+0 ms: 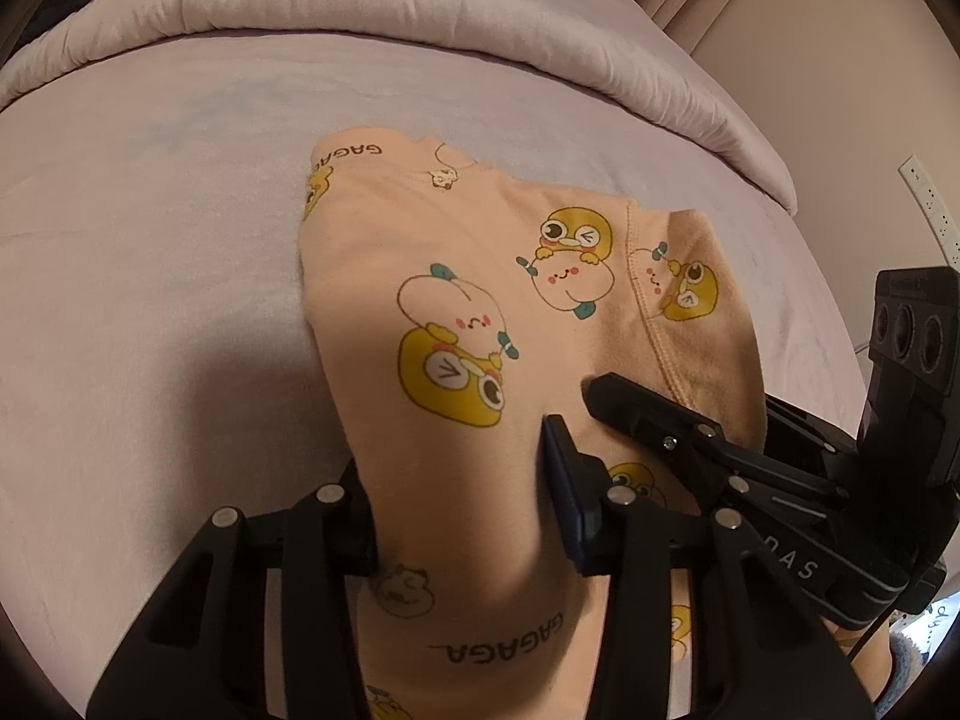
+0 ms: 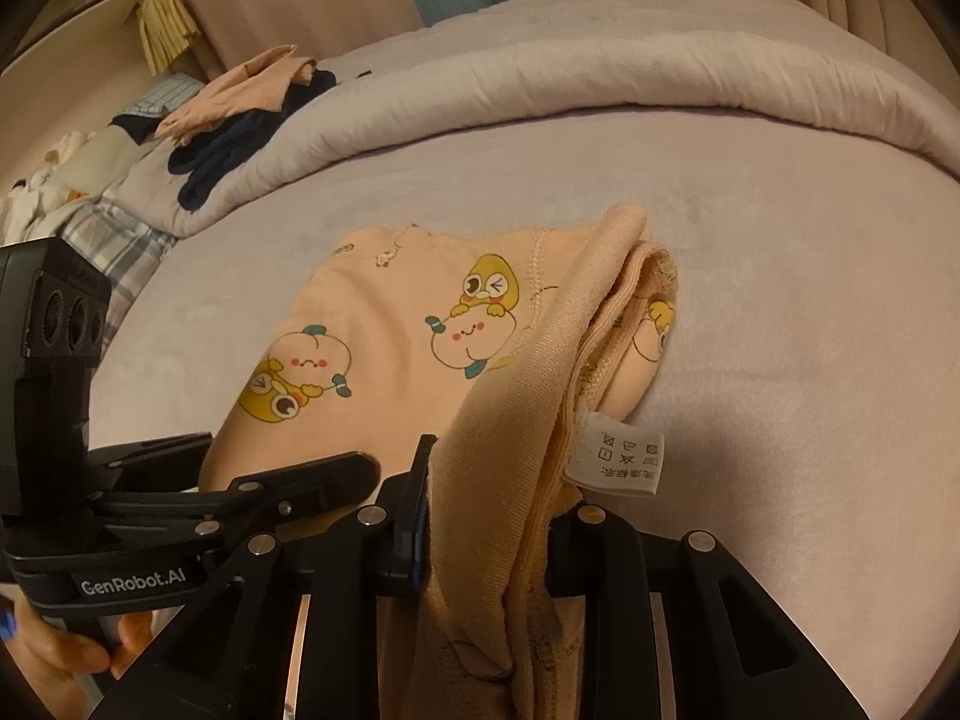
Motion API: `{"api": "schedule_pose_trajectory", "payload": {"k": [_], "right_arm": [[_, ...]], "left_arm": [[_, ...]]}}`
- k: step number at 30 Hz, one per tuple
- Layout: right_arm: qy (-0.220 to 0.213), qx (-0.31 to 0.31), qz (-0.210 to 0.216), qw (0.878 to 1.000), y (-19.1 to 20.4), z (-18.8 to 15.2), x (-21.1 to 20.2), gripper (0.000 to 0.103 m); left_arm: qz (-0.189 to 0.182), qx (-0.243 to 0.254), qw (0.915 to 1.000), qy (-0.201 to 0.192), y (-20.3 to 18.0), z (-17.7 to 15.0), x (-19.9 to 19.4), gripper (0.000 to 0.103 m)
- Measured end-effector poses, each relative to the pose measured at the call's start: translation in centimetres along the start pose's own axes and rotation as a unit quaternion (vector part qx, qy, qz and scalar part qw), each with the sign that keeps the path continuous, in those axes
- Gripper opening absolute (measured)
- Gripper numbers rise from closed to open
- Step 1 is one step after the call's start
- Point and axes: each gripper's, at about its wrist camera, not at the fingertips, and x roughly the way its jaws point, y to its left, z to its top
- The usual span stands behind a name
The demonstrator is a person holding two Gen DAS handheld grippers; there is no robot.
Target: Fold small clothes
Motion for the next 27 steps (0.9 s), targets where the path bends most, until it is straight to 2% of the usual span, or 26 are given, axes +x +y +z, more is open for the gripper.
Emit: {"api": "schedule_pose_trajectory", "payload": {"k": [27], "right_arm": [[-0.022, -0.027, -0.012, 0.999, 1.1, -0.2, -1.3, 0.027]], "left_arm": [[0.005, 0.002, 1.0000, -0.005, 0.0, 0.0, -0.6, 0.036]]}}
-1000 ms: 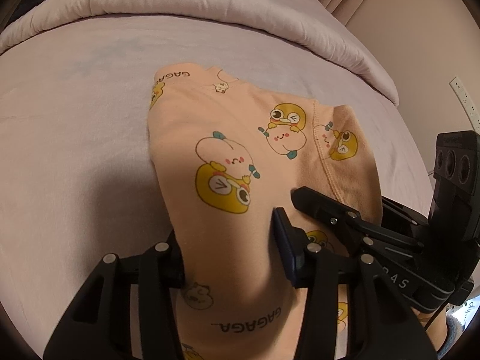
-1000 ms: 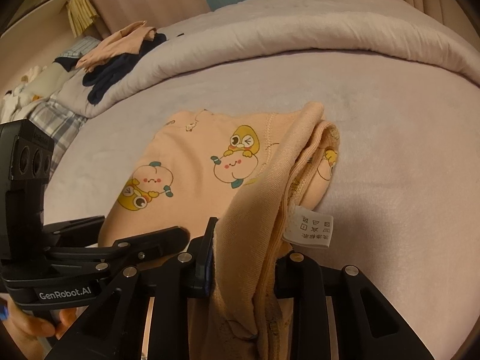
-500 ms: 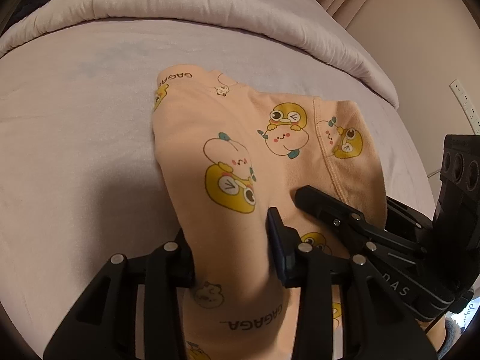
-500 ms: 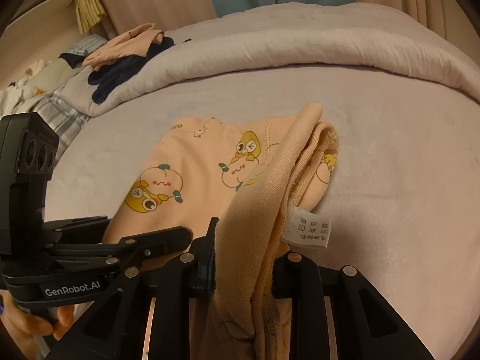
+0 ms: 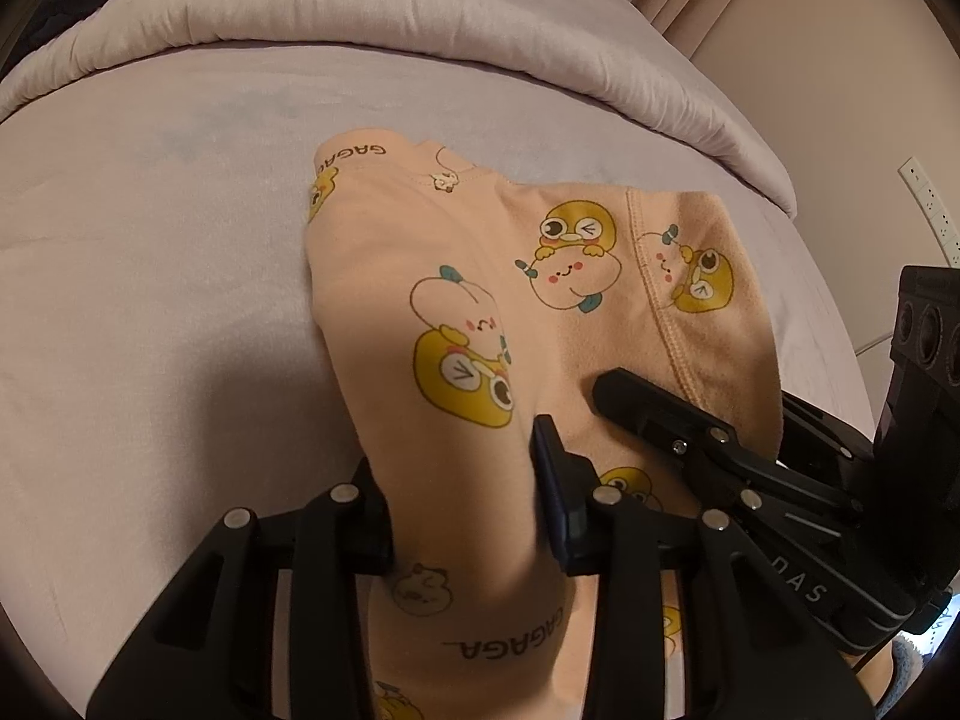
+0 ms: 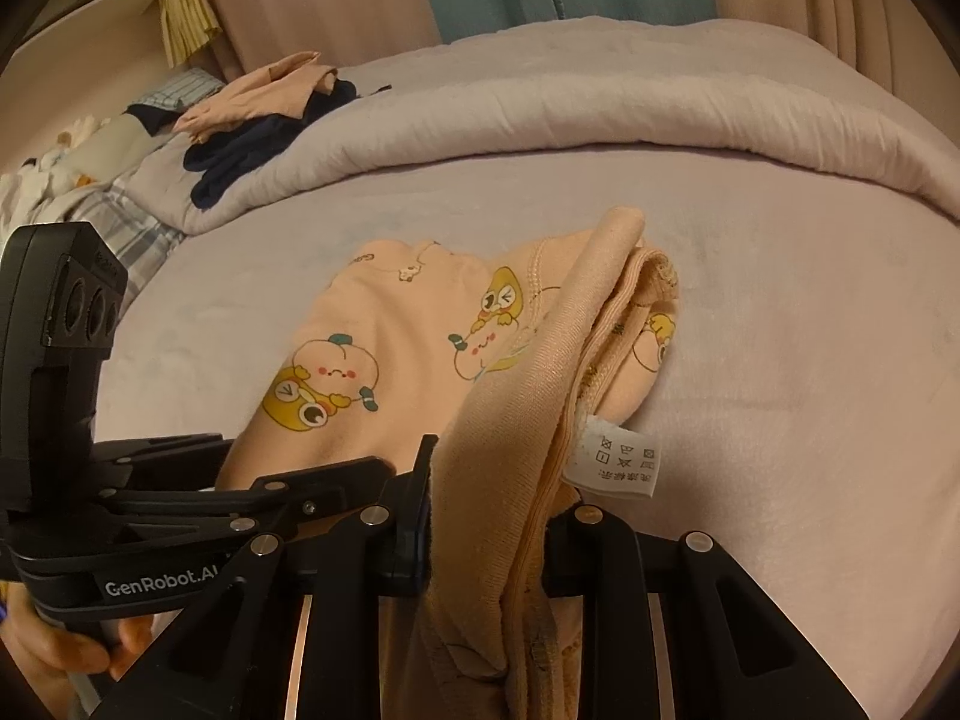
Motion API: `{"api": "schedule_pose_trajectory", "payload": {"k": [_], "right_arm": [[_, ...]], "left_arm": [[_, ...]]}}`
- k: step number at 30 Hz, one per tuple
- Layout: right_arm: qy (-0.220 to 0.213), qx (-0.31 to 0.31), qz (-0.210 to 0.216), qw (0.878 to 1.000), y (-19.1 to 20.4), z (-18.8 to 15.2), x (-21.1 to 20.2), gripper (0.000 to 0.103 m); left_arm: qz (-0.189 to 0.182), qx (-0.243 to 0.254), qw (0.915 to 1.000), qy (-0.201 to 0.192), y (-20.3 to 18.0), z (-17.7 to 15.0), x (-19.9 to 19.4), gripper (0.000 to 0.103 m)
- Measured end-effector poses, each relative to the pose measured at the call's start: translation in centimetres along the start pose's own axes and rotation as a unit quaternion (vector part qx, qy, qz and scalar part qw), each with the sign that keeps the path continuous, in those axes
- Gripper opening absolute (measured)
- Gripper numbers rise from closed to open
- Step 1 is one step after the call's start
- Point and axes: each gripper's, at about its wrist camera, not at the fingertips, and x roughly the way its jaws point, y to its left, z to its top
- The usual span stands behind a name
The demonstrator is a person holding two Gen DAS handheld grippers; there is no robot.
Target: Fold small clothes
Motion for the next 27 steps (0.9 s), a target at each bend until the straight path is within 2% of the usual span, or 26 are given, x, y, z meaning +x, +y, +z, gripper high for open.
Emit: {"api": "schedule_pose_trajectory", "payload": {"k": [27], "right_arm": [[-0.011, -0.012, 0.000, 1.000, 0.5, 0.2, -1.2, 0.027]], "left_arm": [[-0.003, 0.006, 1.0000, -0.002, -1.2, -0.2, -0.2, 0.035]]}}
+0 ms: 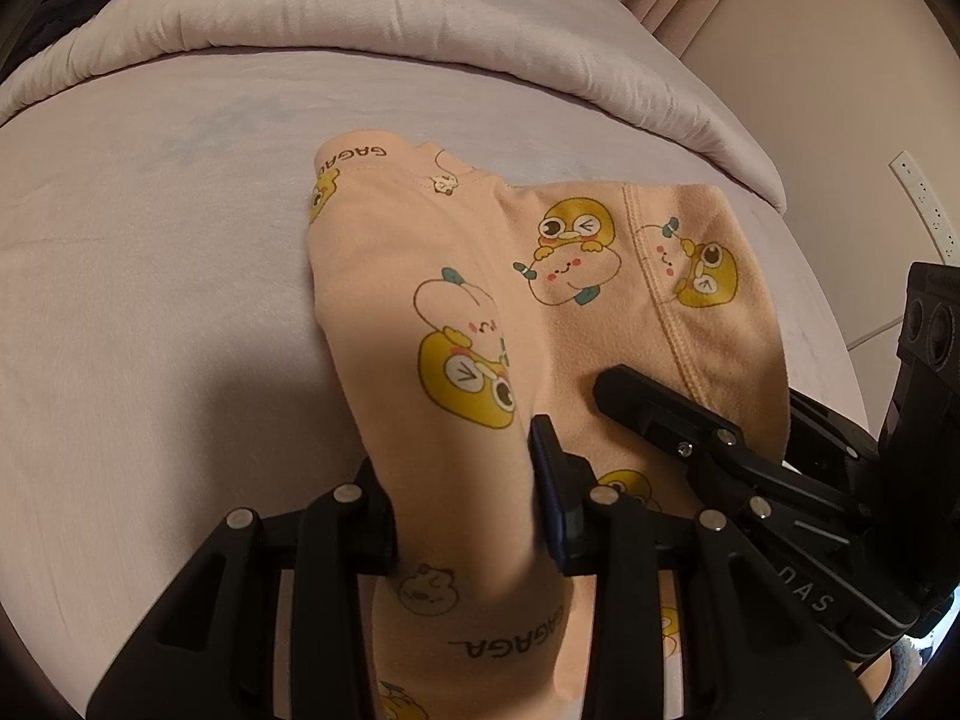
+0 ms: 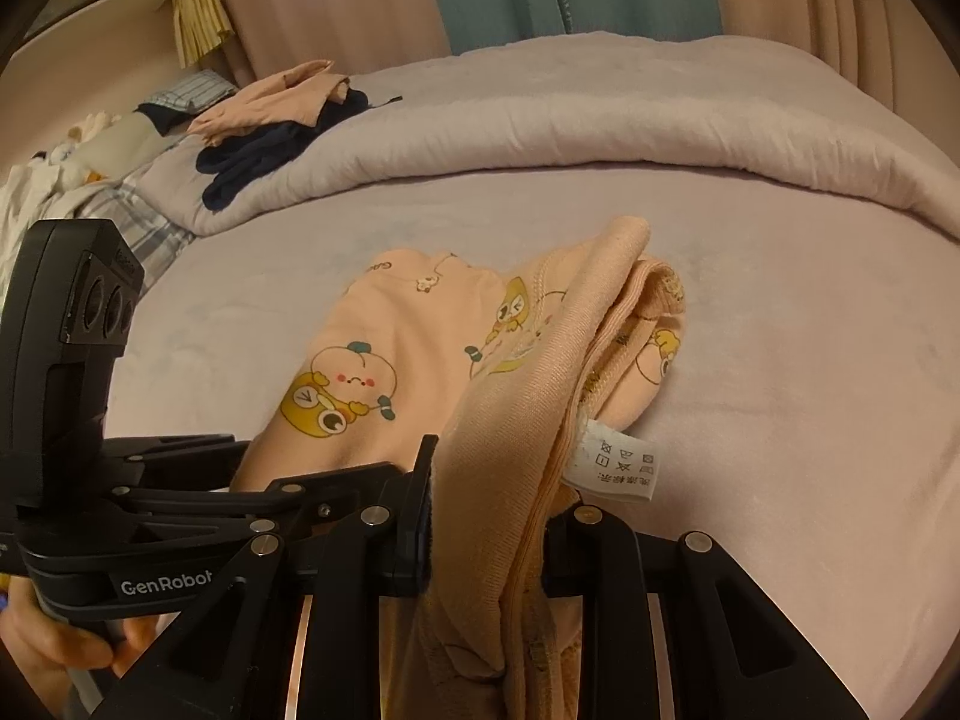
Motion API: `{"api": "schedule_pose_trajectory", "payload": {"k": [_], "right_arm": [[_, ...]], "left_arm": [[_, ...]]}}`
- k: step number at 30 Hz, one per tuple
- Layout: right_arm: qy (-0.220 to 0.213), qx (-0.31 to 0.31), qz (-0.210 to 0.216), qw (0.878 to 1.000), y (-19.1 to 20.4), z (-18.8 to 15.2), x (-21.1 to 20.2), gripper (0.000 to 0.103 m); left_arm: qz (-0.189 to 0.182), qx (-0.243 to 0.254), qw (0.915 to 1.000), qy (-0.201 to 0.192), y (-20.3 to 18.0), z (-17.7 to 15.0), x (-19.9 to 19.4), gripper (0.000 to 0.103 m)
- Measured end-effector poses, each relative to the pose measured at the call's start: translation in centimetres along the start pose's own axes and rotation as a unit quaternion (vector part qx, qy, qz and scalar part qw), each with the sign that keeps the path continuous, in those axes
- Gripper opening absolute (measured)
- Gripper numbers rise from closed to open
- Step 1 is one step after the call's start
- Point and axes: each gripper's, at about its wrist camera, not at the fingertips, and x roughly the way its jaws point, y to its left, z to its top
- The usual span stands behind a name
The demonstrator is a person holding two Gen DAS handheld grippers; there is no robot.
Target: Fold small clothes
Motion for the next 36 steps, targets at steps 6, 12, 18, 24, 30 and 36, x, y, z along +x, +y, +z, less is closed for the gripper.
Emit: {"api": "schedule_pose_trajectory", "payload": {"k": [6, 12, 18, 24, 30, 36], "right_arm": [[-0.005, -0.001, 0.004, 1.000, 0.0, 0.0, -0.7, 0.027], [-0.005, -0.004, 0.007, 1.000, 0.1, -0.3, -1.1, 0.027], [-0.007, -0.011, 0.007, 1.000, 0.3, -0.5, -1.7, 0.027], [-0.009, -0.016, 0.008, 1.000, 0.5, -0.7, -2.4, 0.027], [-0.010, -0.015, 0.012, 1.000, 0.6, -1.0, -2.9, 0.027], [-0.011, -0.017, 0.017, 1.000, 0.7, -1.4, -3.6, 0.027]], "left_arm": [[-0.001, 0.001, 1.0000, -0.004, -0.4, -0.2, -0.3, 0.035], [-0.002, -0.003, 1.0000, -0.004, -0.7, -0.3, -0.6, 0.035], [-0.006, -0.003, 1.0000, -0.006, -0.6, -0.8, -1.1, 0.035], [-0.009, -0.001, 0.9999, -0.008, -0.5, -1.3, -1.8, 0.035], [-0.008, 0.000, 0.9999, -0.008, -0.5, -1.5, -2.0, 0.035], [-0.009, 0.000, 0.9999, -0.009, -0.5, -1.8, -2.4, 0.035]]}}
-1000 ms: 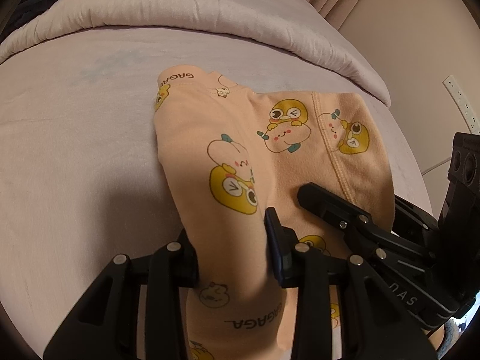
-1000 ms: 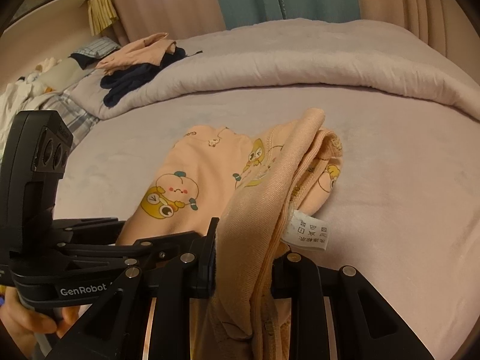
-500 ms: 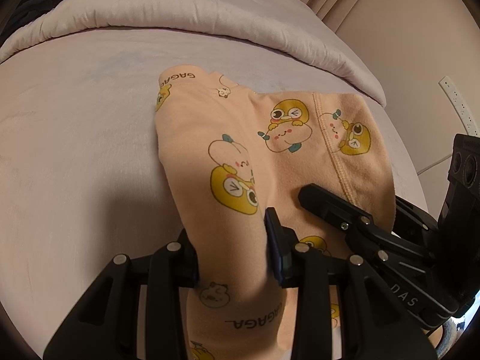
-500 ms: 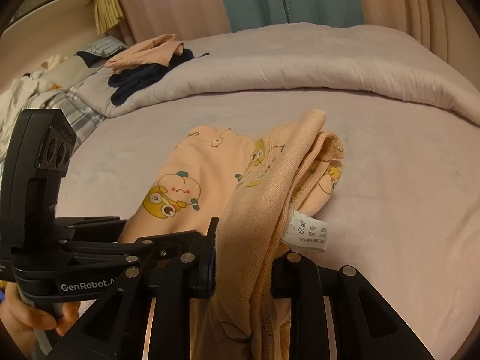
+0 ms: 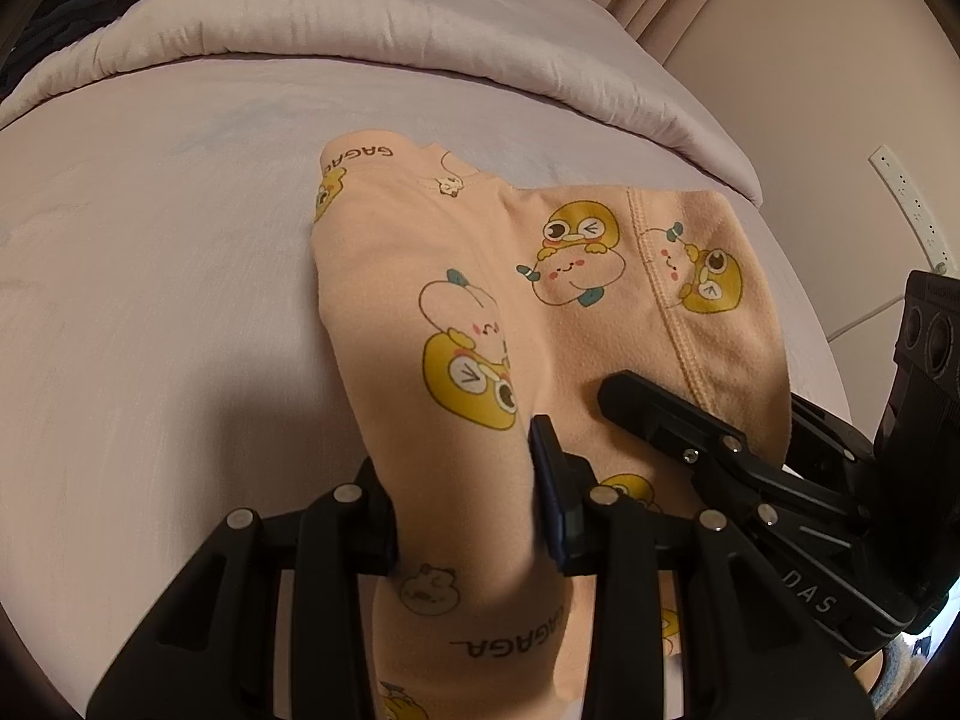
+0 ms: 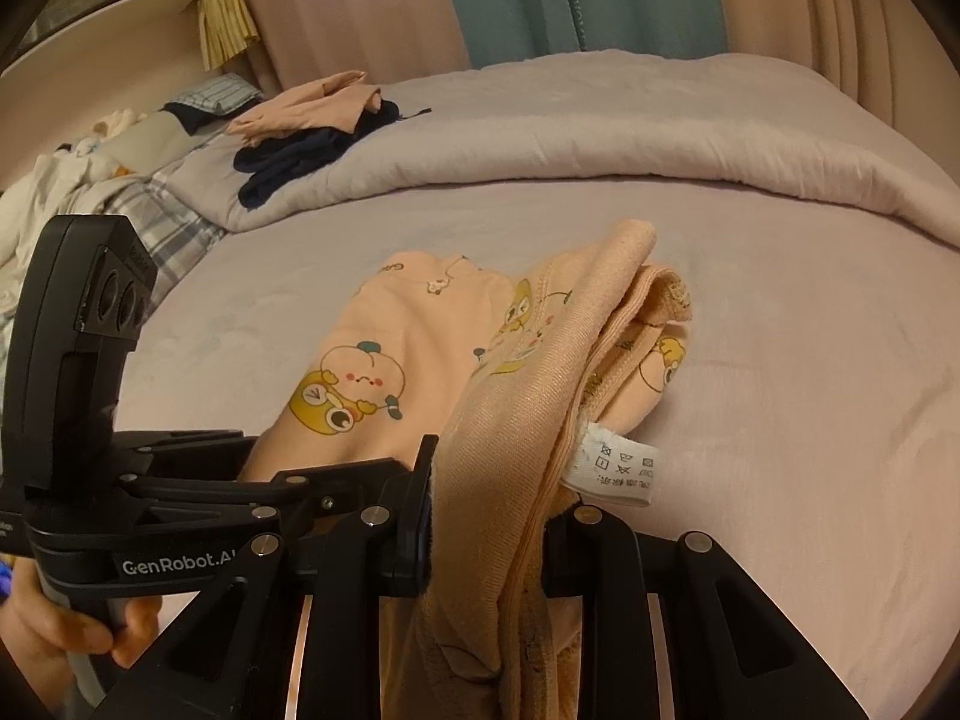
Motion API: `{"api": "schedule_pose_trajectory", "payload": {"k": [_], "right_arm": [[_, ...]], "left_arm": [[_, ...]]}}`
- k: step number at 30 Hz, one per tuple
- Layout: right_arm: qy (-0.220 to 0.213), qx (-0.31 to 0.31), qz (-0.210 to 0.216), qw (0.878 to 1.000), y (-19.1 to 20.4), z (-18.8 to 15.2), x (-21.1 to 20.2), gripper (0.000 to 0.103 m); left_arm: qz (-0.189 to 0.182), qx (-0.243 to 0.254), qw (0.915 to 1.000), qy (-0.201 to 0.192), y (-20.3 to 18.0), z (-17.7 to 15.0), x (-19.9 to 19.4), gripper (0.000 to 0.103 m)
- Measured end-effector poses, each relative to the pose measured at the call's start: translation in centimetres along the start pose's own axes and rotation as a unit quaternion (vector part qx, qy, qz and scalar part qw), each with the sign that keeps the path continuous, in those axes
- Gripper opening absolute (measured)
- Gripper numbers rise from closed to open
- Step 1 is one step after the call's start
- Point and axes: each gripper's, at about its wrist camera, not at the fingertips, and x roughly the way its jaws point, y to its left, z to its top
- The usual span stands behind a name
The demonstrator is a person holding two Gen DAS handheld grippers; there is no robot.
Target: Fold small clothes
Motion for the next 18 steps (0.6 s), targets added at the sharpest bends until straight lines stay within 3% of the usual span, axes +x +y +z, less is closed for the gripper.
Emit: {"api": "schedule_pose_trajectory", "payload": {"k": [18], "right_arm": [[-0.007, -0.004, 0.015, 1.000, 1.5, -2.5, -3.5, 0.027]], "left_arm": [[0.002, 0.005, 1.0000, -0.006, -1.2, -3.2, -2.9, 0.035]]}}
